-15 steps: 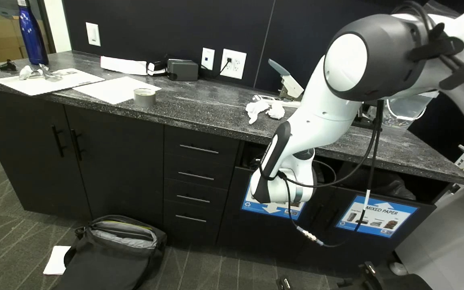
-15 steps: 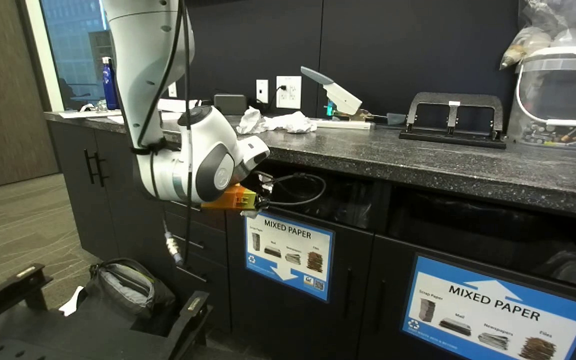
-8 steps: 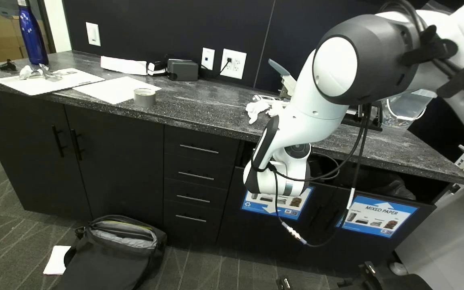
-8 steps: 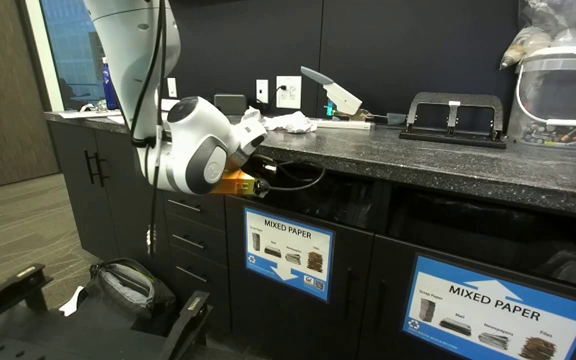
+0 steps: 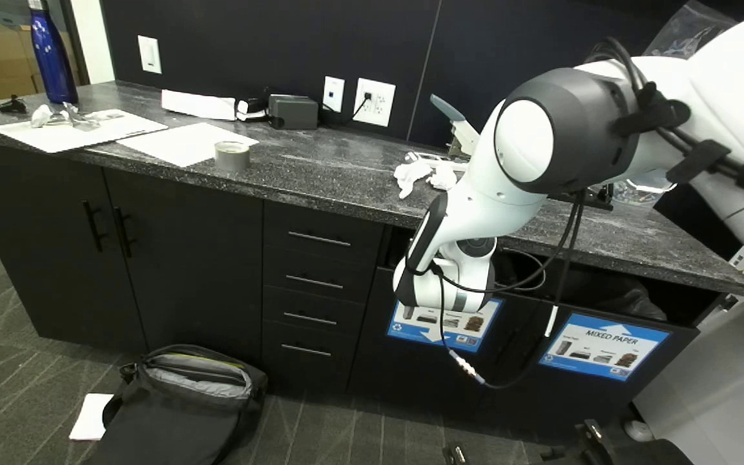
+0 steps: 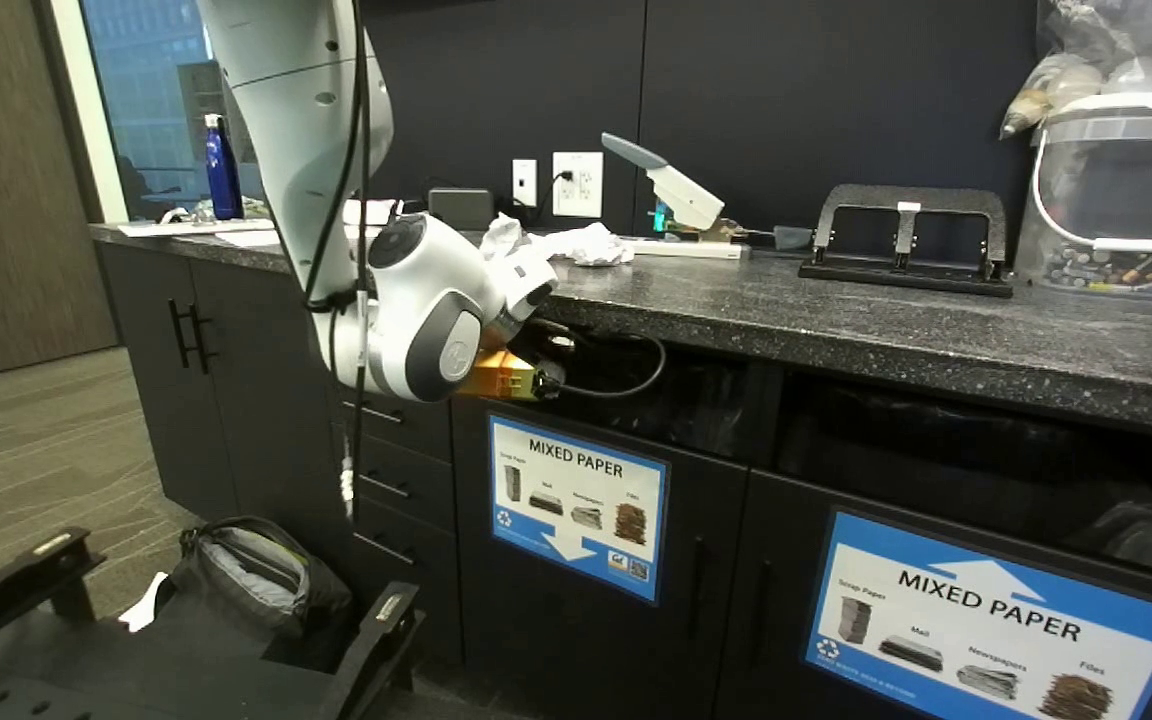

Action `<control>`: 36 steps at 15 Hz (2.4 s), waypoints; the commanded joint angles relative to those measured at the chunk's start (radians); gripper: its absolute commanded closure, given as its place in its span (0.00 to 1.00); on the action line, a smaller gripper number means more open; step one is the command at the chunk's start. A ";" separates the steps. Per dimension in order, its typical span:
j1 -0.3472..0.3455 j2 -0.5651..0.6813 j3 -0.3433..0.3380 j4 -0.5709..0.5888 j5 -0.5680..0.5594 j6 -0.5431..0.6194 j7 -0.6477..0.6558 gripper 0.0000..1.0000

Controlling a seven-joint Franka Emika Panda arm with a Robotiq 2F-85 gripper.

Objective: Pick up all the pieces of paper on the countertop and throw them in the bin

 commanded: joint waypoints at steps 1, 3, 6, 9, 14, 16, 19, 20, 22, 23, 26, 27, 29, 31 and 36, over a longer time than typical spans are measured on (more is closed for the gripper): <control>-0.018 0.048 -0.027 0.135 0.031 -0.010 -0.044 0.38; -0.021 0.044 -0.025 0.132 0.026 -0.023 -0.049 0.23; -0.022 0.004 -0.019 0.090 0.005 -0.081 -0.070 0.00; 0.001 -0.034 -0.033 0.040 0.005 -0.137 -0.097 0.00; 0.081 -0.162 -0.099 -0.092 -0.003 -0.388 -0.166 0.01; 0.101 -0.270 -0.135 -0.174 -0.131 -0.528 -0.129 0.00; 0.110 -0.421 -0.138 -0.233 -0.215 -0.748 -0.177 0.00; 0.086 -0.473 -0.131 -0.249 -0.355 -0.813 -0.065 0.00; 0.043 -0.566 -0.089 -0.238 -0.438 -0.955 -0.006 0.00; 0.029 -0.604 -0.074 -0.223 -0.476 -1.013 0.036 0.00; -0.065 -0.701 0.022 -0.136 -0.493 -1.169 0.138 0.00; -0.095 -0.720 0.055 -0.092 -0.473 -1.232 0.167 0.00; -0.145 -0.711 0.089 0.038 -0.460 -1.304 0.244 0.00; -0.199 -0.675 0.123 0.162 -0.440 -1.355 0.278 0.00; -0.276 -0.510 0.136 0.418 -0.441 -1.400 0.389 0.00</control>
